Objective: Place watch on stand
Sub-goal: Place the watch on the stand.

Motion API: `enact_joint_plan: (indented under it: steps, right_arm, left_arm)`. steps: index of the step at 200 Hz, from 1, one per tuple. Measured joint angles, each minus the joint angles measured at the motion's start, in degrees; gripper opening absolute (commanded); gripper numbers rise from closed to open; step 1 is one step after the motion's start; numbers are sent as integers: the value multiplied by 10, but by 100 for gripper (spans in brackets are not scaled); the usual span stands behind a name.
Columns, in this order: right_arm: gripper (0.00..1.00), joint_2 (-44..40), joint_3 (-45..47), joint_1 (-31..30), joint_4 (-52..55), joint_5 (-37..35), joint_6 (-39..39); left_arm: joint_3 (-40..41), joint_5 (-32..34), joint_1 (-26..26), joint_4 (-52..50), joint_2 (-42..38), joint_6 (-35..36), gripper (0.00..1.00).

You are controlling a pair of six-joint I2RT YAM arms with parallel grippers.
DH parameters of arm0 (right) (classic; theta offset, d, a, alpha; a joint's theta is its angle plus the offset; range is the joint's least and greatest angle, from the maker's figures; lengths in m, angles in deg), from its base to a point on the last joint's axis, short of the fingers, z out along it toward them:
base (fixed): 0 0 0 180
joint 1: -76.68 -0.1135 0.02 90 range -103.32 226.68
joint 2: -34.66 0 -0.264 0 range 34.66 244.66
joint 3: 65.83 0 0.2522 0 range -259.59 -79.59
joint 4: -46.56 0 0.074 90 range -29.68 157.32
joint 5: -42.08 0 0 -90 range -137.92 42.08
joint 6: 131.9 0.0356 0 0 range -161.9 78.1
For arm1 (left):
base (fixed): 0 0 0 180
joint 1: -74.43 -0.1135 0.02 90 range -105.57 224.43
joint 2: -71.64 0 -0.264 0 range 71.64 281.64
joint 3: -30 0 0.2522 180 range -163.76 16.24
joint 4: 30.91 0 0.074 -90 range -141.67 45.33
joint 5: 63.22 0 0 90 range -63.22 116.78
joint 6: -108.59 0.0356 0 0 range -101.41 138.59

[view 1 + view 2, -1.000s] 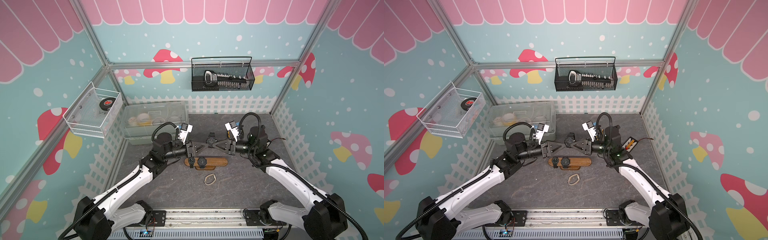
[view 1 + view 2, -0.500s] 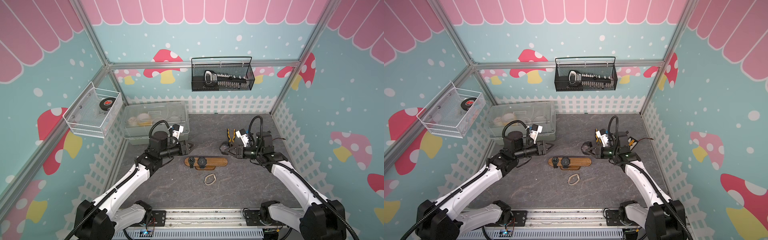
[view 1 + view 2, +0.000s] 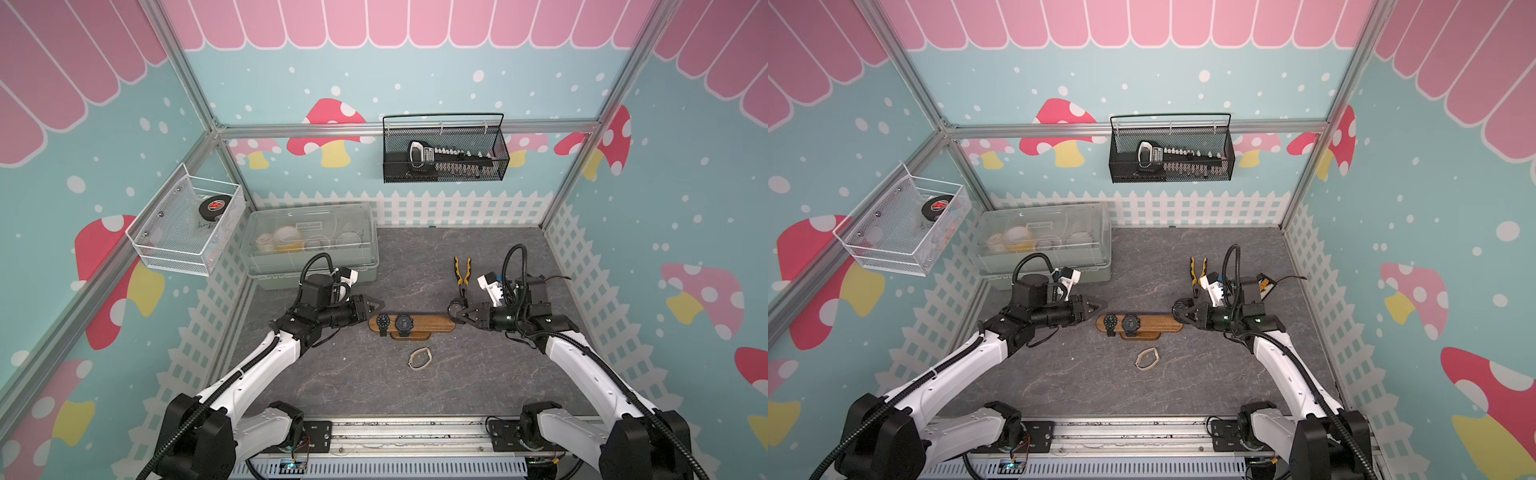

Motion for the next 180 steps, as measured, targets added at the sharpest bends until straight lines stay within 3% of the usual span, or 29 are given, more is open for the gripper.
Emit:
enact_joint_plan:
  steps: [180]
  right_arm:
    - [0,87,28,0,-65,32,17]
  left_arm:
    - [23,0,-14,10,76,0,49]
